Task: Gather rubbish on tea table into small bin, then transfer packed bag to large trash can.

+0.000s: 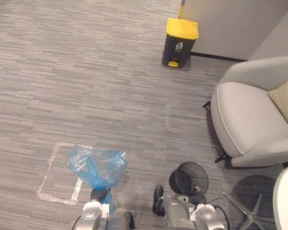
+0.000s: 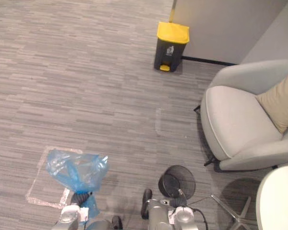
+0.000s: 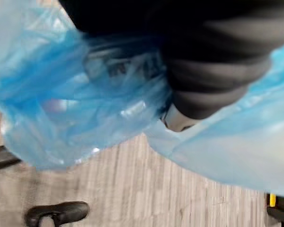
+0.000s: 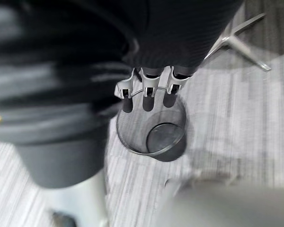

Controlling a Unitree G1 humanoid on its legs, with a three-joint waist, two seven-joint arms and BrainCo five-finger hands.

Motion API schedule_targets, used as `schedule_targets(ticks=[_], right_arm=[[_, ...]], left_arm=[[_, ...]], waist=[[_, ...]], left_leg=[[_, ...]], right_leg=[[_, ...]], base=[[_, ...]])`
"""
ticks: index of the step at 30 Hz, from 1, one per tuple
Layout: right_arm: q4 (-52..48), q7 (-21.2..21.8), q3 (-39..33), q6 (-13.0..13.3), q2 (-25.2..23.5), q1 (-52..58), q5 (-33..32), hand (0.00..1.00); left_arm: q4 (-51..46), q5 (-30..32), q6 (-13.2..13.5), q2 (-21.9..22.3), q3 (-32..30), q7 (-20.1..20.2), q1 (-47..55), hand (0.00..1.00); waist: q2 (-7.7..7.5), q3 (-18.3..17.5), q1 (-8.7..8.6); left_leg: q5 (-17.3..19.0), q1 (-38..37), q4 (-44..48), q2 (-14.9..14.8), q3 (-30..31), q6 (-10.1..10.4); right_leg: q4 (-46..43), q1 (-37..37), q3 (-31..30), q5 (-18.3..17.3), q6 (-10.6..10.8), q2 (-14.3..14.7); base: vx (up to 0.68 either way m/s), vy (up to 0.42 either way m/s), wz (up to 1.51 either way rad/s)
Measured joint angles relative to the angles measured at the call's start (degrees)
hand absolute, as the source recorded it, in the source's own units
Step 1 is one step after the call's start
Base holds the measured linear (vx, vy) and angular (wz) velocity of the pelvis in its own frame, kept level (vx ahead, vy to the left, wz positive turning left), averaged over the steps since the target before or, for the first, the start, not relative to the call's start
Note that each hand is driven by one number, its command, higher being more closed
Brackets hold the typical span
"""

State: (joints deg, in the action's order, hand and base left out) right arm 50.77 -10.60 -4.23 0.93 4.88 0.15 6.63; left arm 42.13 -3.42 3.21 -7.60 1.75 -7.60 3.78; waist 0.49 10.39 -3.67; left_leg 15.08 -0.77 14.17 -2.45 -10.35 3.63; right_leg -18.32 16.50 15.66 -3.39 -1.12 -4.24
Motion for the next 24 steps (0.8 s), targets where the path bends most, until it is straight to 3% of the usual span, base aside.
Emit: schedule_targets(ticks=[2, 3, 4, 6, 8, 10, 11, 12, 13, 14, 17, 19, 21, 22, 24], right_arm=[[-0.1, 0.08, -0.03, -0.16, -0.1, 0.59, 0.0, 0.0], [-0.7, 0.12, 0.01, -0.22, -0.1, 1.11, -0.02, 0.0], [-1.3, 0.13, 0.03, -0.21, -0.31, 1.27, -0.04, 0.0], [-2.97, 0.09, -0.1, -0.01, -0.42, 0.53, -0.1, 0.0], [-2.92, 0.02, -0.2, 0.03, -0.51, -0.5, -0.12, 0.0], [-2.68, -0.14, -1.82, -0.1, -0.62, -1.04, -0.15, 0.0], [-2.44, -0.31, -2.54, -0.18, -0.43, -0.8, -0.17, 0.0], [-1.75, -0.69, -2.7, -0.26, 0.89, -0.31, -0.21, 0.0], [-0.89, -0.76, -2.58, -0.74, -0.09, -0.48, -0.36, 0.0], [-0.61, -0.7, -2.28, -0.82, -1.03, -0.15, -0.37, 0.0], [-0.1, -0.67, -2.25, -0.94, -1.68, 0.24, -0.11, 0.0], [-0.11, -0.62, -2.25, -0.9, -1.7, 0.03, 0.11, 0.0], [0.03, -0.57, -2.05, -0.92, -2.15, 0.11, 0.18, 0.0], [0.22, -0.5, -1.87, -0.95, -2.33, 0.16, 0.2, 0.0], [0.14, -0.53, -1.35, -0.64, -2.1, 0.22, 0.25, 0.0]], left_arm=[[-0.09, -0.01, -0.01, 0.83, -0.08, 0.03, 0.06, 1.0], [-0.63, -0.04, -0.01, 1.63, -0.12, 0.13, 0.79, 1.0], [-1.21, -0.05, 0.1, 2.12, -0.09, 0.23, 1.43, 1.0], [-1.97, -0.09, 0.14, 2.86, -0.09, 0.49, 1.44, 1.0], [-2.1, -0.06, 0.14, 2.99, -0.09, 0.56, 0.46, 1.0], [-2.08, -0.03, 0.11, 3.17, -0.08, 0.62, -0.29, 1.0], [-2.09, -0.03, 0.12, 3.44, -0.09, 0.61, -0.36, 1.0], [-1.76, -0.05, 0.09, 4.39, -0.12, 0.5, -0.31, 1.0], [-0.9, -0.04, -0.16, 3.88, -0.09, 0.49, -0.86, 1.0], [-0.97, -0.03, -0.19, 3.59, -0.29, 0.27, -1.09, 1.0], [-0.93, 0.79, -0.31, 3.05, -0.19, 0.27, -0.95, 1.0], [-1.02, 1.2, -0.62, 2.71, 0.03, 0.32, -0.82, 1.0], [-0.99, 1.4, -1.1, 1.38, 1.03, 0.24, -0.17, 1.0], [-0.99, 1.78, -1.23, 0.32, 2.09, 0.16, 0.26, 1.0], [-0.89, 2.1, -1.34, -0.67, 1.92, -0.05, 0.28, 1.0]], waist=[[0.23, 0.17, 0.02], [0.89, 0.4, 0.36], [1.2, 0.41, 0.79], [0.9, 0.56, 1.82], [0.09, 1.09, 2.84], [-0.3, 1.65, 3.34], [0.06, 1.58, 3.35], [1.58, 2.29, 3.54], [-0.02, 2.49, 3.47], [-0.79, 2.17, 3.64], [-1.06, 1.97, 3.69], [-0.98, 2.02, 3.61], [-2.02, 1.78, 3.46], [-2.24, 1.64, 2.93], [-1.95, 1.8, 2.58]], left_leg=[[-1.18, 1.73, 10.53, -1.33, -0.29, 2.05], [-2.44, 4.72, 22.2, -3.94, -1.4, 3.73], [-2.86, 7.41, 29.94, -6.22, -2.9, 3.91], [0.59, 13.41, 38.37, -10.31, -6.3, 0.64], [2.4, 17.28, 34.06, -10.94, -6.32, 0.43], [1.68, 20.46, 23.15, -9.63, -3.63, 0.88], [-1.03, 20.26, 15.28, -8.6, -1.4, 1.56], [-11.26, 17.95, 5.58, -8.32, 0.85, 2.27], [-10.47, 16.5, 4.3, -6.56, -0.82, 2.93], [-10.1, 15.7, 2.97, -5.2, -1.59, 2.35], [-5.74, 15.34, 8.01, -3.13, -3.45, -1.45], [-3.13, 12.13, 7.49, -2.87, -5.28, -1.93], [-1.8, 7.44, 4.61, -1.79, -7.22, -2.45], [-1.16, 4.87, 3.41, -1.61, -7.54, -2.38], [-1.03, 0.61, -0.06, -1.7, -7.97, -2.3]], right_leg=[[3.14, -5.52, 0.6, -1.7, 0.27, 0.4], [6.71, -10.5, 0.49, -1.76, 0.19, 1.54], [8.4, -12.93, -0.35, -1.9, 0.0, 2.32], [11.87, -16.92, -3.36, -2.21, -0.36, 2.49], [12.6, -18.01, -5.9, -2.59, 0.27, 0.93], [12.48, -19.29, -7.78, -4.35, 2.9, -1.73], [12.01, -19.62, -8.44, -5.43, 4.6, -2.34], [11.24, -20.19, -10.44, -7.27, 7.81, -2.2], [11.31, -20.58, -11.1, -7.36, 8.02, -4.04], [11.57, -20.48, -11.07, -7.16, 8.01, -4.77], [9.99, -21.28, -10.73, -7.47, 8.21, -6.54], [-3.03, -16.25, -13.9, -8.53, 10.09, -7.65], [-21.53, -8.0, -16.34, -7.56, 14.38, -9.12], [-28.33, -4.51, -15.72, -9.06, 12.61, -8.9], [-31.67, 0.35, -12.16, -12.46, 7.9, -7.46]], base=[[0.46, -0.124, 0.17], [0.54, -0.064, -0.07], [0.42, 0.013, -0.38], [0.32, 0.045, -0.6], [0.29, 0.133, -0.65], [0.33, 0.305, -0.47], [0.34, 0.425, -0.46], [0.29, 0.387, -0.37], [0.29, 0.323, -0.31], [0.29, 0.216, -0.04], [0.31, 0.173, -0.25], [0.29, 0.171, -0.39], [0.29, 0.088, -0.3], [0.3, 0.015, -0.18], [0.33, -0.044, -0.16]])
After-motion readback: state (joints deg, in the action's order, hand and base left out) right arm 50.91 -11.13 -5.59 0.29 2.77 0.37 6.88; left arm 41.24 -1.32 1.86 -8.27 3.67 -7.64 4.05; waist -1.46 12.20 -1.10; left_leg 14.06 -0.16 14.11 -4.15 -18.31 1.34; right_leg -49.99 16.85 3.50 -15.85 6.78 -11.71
